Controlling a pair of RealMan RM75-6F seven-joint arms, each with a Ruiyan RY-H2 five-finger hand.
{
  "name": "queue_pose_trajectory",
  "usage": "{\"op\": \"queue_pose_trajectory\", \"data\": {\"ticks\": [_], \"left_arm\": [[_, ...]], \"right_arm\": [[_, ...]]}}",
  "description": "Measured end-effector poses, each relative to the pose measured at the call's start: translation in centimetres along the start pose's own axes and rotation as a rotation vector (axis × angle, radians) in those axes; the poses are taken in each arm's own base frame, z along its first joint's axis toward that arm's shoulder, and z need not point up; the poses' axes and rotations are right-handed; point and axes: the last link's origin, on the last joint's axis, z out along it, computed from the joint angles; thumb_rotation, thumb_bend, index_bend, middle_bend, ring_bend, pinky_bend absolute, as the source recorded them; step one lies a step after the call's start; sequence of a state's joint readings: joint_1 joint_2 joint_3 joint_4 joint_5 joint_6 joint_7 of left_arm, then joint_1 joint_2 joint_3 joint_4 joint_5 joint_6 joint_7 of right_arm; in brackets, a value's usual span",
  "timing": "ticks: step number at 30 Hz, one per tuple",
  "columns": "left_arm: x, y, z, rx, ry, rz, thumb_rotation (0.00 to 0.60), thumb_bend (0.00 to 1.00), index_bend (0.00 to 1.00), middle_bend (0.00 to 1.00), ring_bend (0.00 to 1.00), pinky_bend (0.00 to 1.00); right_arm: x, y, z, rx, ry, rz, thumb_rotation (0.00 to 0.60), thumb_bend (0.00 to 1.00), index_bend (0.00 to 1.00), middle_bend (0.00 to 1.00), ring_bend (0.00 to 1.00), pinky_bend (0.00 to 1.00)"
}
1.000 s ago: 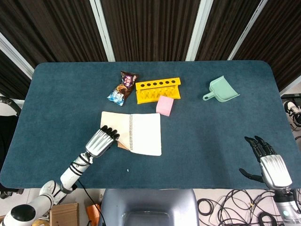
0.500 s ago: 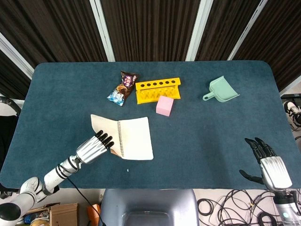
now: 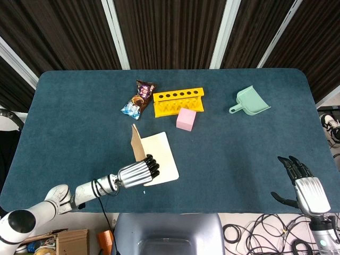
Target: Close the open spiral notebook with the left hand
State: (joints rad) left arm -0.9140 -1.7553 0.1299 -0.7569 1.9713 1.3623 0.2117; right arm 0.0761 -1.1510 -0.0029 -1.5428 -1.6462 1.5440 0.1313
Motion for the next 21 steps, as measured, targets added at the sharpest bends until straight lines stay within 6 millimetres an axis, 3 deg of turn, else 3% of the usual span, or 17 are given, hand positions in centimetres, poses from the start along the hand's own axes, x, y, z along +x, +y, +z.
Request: {"op": "queue_pose_trajectory", "data": {"ticks": [4,8,17,21], "left_arm": [[-0.3,0.8,1.8,0.018,0.012,-0.018,0.6,0.44,0.15,0.23,0.26,0.39],[-0.4,1.3,3.4,0.071,0.035,-0.06,0.6,0.3,0.04,0.13,0.2,0.37],[-1.5,1.9,6.0,0.231,0.013,-0.272,0.6,0.25,0.0,0.09,0.18,0.36],[-1.9,1.8,6.1,0.335,0.01,-0.424,0.6,0.26,0.03,0.15,0.21,0.35]], "right_arm": [[0.0,0.1,-0.2,-0.005,0.006,0.0,0.6,0.0,0.12,0.15,0.07,0.2],[0.0,0.2,-0.3,-0.008,0.01,0.0,0.6,0.0,0.12,0.15,0.07,0.19],[0.0,0.1,-0.2,-0.005,0.011,0.001,0.6,0.0,0.12,0.15,0.07,0.19],[0.1,0.2,-0.2,-0.006,0.01,-0.001,0.6,0.0,0.12,0.15,0.07,0.19]]}}
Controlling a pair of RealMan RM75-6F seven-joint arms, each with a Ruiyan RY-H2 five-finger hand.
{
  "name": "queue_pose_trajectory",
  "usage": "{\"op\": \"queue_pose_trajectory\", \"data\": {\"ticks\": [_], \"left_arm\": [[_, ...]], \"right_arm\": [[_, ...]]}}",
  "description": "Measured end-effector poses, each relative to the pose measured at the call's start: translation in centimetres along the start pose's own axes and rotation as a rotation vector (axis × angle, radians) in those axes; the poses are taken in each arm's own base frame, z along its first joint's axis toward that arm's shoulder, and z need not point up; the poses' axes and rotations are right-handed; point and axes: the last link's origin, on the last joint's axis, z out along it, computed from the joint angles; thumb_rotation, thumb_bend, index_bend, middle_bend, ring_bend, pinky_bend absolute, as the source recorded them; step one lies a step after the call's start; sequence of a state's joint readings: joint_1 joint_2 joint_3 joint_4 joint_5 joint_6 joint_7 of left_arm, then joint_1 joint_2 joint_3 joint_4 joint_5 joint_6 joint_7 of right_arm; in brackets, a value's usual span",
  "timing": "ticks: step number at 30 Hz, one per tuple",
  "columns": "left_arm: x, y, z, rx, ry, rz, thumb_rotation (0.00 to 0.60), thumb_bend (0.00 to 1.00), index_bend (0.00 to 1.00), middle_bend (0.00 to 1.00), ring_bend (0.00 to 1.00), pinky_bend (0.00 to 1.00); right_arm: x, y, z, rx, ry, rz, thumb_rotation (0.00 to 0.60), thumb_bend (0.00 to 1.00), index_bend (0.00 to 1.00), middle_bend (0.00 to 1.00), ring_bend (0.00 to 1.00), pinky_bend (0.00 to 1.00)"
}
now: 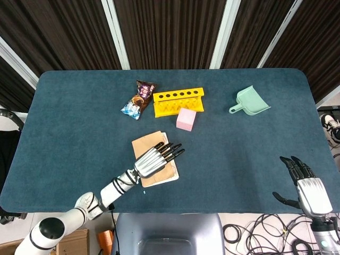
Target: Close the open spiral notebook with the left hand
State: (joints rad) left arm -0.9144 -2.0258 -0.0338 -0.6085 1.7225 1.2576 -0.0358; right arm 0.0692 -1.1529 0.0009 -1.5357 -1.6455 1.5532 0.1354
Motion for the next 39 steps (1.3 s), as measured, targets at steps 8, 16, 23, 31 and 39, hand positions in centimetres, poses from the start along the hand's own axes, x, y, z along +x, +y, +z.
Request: {"op": "queue_pose_trajectory", "data": {"ticks": [8,16,23,31,39], "left_arm": [[0.8,-0.4,-1.8,0.146,-0.051,-0.219,0.278,0.58,0.12,0.23,0.21,0.28],[0.0,-1.6,-4.4,0.302,-0.296,-0.267,0.154,0.67,0.12,0.18,0.12,0.19],[-1.4,-0.8,-3.9,0.33,-0.406,-0.256,0.15,0.67,0.11,0.18,0.08,0.16],[-2.4,0.8,-2.8,0.302,-0.447,-0.246,0.15,0.66,0.09,0.18,0.08,0.16],[0.8,-0.8,-3.8,0.356,-0.301,-0.269,0.151,0.61,0.07,0.18,0.09,0.15]], "right_arm": [[-0.2,-0.1,0.2,0.007,-0.004,0.001,0.6,0.0,0.12,0.15,0.07,0.19],[-0.3,-0.3,0.5,0.013,-0.006,0.0,0.6,0.0,0.12,0.15,0.07,0.19],[-0.3,-0.3,0.5,0.01,-0.009,-0.004,0.6,0.0,0.12,0.15,0.07,0.19],[-0.3,-0.1,0.3,0.005,-0.004,-0.002,0.6,0.0,0.12,0.15,0.08,0.19],[0.2,0.5,0.3,-0.012,-0.006,-0.002,0.6,0.0,0.12,0.15,0.08,0.19]]}}
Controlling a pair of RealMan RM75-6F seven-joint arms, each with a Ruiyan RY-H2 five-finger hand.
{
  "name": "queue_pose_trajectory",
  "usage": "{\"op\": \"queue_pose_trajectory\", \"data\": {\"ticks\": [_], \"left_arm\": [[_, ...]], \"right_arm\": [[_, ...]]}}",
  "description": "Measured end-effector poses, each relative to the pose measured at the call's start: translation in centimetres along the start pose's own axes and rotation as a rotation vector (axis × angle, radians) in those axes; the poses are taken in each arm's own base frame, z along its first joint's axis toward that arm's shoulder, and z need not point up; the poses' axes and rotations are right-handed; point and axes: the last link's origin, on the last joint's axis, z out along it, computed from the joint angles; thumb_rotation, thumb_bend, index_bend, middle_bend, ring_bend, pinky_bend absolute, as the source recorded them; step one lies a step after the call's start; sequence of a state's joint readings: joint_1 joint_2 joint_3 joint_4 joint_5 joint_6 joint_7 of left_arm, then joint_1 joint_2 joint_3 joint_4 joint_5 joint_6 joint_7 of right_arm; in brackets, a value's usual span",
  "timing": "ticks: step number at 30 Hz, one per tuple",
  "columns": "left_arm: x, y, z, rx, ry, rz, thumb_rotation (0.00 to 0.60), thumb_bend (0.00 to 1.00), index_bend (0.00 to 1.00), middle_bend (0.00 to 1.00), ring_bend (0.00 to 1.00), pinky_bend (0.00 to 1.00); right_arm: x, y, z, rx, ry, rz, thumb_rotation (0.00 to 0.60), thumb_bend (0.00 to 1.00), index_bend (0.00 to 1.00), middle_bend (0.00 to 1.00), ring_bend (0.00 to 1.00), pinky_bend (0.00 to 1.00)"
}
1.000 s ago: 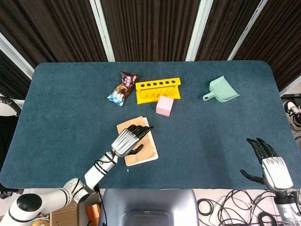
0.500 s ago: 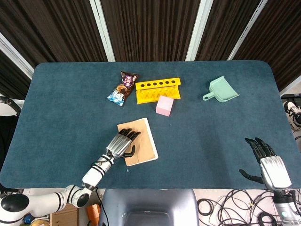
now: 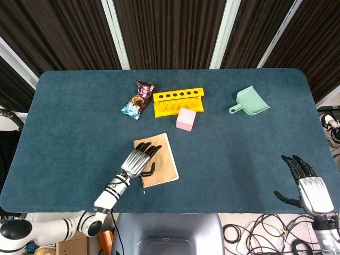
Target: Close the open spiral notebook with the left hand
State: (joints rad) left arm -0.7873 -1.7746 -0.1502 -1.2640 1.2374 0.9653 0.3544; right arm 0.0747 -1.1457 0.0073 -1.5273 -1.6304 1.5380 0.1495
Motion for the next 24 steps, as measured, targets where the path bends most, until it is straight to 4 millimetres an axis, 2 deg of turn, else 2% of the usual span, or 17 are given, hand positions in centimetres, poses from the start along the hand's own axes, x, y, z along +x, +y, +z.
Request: {"op": "queue_pose_trajectory", "data": {"ticks": [2,5,8,10,12,14,16,18,22,24], "left_arm": [[1.5,-1.3,-0.9,0.029,0.054,-0.012,0.155,0.58,0.07,0.18,0.1,0.15],[3.9,-4.5,-3.2,0.108,0.14,-0.021,0.184,0.54,0.07,0.18,0.1,0.16],[5.9,-8.2,-6.6,0.208,0.196,-0.024,0.202,0.48,0.06,0.18,0.1,0.15],[6.9,-10.9,-9.5,0.286,0.22,-0.022,0.205,0.44,0.05,0.18,0.1,0.15],[7.6,-13.3,-13.0,0.367,0.235,-0.018,0.237,0.41,0.05,0.17,0.1,0.15],[7.9,-14.9,-16.2,0.432,0.242,-0.017,0.261,0.4,0.04,0.17,0.1,0.15],[7.9,-16.0,-19.8,0.496,0.247,-0.015,0.258,0.4,0.04,0.17,0.1,0.15],[7.6,-16.4,-22.6,0.537,0.25,-0.014,0.263,0.4,0.04,0.16,0.1,0.15],[6.7,-15.7,-28.2,0.582,0.246,-0.008,0.294,0.4,0.06,0.16,0.1,0.15],[6.3,-15.1,-30.1,0.587,0.244,-0.009,0.307,0.4,0.07,0.16,0.1,0.15]], "right_arm": [[0.1,0.2,0.2,-0.003,-0.008,-0.003,0.6,0.0,0.12,0.15,0.08,0.19],[0.4,0.6,0.9,-0.009,-0.022,-0.01,0.6,0.0,0.12,0.15,0.08,0.19],[0.6,0.9,1.5,-0.014,-0.035,0.0,0.6,0.0,0.1,0.15,0.08,0.19],[0.8,1.1,1.8,-0.014,-0.043,0.014,0.6,0.0,0.09,0.14,0.07,0.17],[0.9,1.2,2.2,-0.011,-0.052,0.029,0.6,0.0,0.06,0.13,0.03,0.13],[1.0,1.3,2.4,-0.006,-0.059,0.039,0.6,0.0,0.04,0.11,0.01,0.1],[1.0,1.3,2.5,0.004,-0.063,0.045,0.6,0.0,0.04,0.11,0.0,0.08],[1.0,1.2,2.4,0.015,-0.067,0.047,0.6,0.0,0.04,0.1,0.0,0.08],[0.8,0.9,2.1,0.035,-0.072,0.058,0.6,0.0,0.04,0.1,0.0,0.08],[0.7,0.7,1.9,0.048,-0.072,0.068,0.6,0.0,0.04,0.1,0.0,0.08]]}}
